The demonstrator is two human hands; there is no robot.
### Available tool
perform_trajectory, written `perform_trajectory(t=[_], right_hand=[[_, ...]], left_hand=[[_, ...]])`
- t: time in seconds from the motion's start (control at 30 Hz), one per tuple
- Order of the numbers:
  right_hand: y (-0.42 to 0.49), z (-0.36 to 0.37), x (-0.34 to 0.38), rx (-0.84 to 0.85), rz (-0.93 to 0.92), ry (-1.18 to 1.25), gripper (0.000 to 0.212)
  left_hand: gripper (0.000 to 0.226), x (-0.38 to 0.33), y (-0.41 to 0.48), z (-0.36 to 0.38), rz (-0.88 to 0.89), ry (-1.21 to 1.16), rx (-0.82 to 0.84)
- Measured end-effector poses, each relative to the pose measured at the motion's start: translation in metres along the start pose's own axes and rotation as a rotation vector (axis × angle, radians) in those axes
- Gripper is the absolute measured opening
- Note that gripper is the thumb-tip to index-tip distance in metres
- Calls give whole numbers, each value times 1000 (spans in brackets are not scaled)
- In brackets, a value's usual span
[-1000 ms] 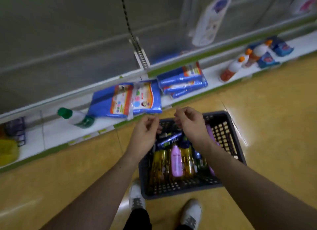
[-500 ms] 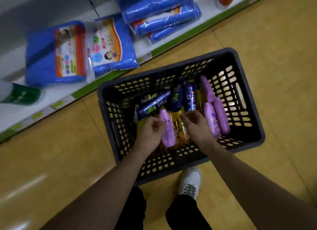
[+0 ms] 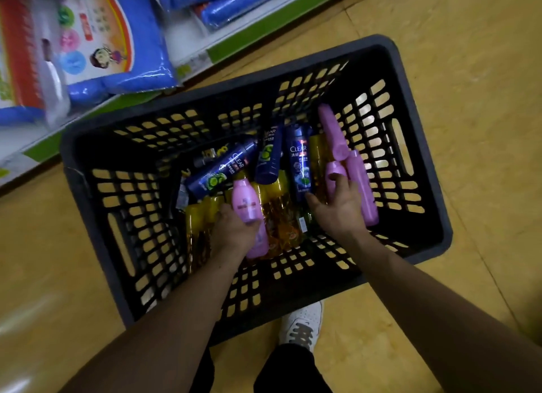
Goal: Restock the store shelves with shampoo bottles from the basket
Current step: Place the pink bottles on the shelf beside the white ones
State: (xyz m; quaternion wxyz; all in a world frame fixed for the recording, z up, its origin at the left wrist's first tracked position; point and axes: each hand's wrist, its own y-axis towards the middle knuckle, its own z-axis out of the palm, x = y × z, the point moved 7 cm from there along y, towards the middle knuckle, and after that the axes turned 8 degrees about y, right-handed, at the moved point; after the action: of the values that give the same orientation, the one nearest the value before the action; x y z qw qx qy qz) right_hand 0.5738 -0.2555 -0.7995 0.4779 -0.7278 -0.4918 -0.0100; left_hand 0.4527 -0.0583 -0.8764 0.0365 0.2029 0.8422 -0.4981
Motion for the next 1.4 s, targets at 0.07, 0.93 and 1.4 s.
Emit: perform_trajectory(t=[0.07,0.93,1.4], right_hand=[[4,10,-2,50,-24,3,65],[-173,-66,264,183,-439,481,17],[-318,-107,507,245,-847,580,24]], left_hand=[[62,1,5,-4,-25,18,-22],[34,-138,-202,-275,478,-748,21],[33,-182,-360,-490,695,-1079,-82]])
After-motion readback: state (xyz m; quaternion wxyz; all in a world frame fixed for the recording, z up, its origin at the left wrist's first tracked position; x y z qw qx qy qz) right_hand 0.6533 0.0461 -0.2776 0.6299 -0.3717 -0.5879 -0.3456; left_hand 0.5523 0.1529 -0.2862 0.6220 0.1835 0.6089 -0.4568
